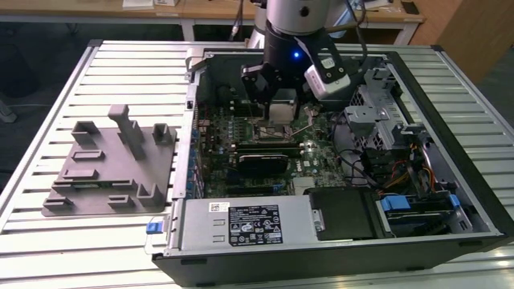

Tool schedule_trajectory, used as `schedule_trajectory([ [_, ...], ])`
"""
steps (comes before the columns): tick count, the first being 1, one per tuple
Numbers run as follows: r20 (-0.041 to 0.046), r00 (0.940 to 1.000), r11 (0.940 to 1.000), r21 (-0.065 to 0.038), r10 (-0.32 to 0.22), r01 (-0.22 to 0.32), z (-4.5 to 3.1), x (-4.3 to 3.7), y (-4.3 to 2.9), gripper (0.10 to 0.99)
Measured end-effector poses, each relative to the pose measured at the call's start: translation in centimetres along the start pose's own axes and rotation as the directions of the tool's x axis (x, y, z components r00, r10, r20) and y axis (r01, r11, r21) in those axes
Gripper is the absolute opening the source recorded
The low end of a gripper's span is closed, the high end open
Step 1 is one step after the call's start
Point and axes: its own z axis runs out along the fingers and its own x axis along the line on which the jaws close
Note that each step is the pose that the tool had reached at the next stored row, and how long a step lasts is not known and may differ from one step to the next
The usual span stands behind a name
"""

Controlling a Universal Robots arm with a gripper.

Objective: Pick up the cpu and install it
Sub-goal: 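Pick up the cpu and move it towards the insertion slot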

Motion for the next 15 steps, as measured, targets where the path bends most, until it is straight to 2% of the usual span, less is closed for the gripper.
schedule_trajectory([
  [15,-0.0034,1.0,1.0,0.0,0.0,0.0,2.75,0.09,1.44,0.541],
])
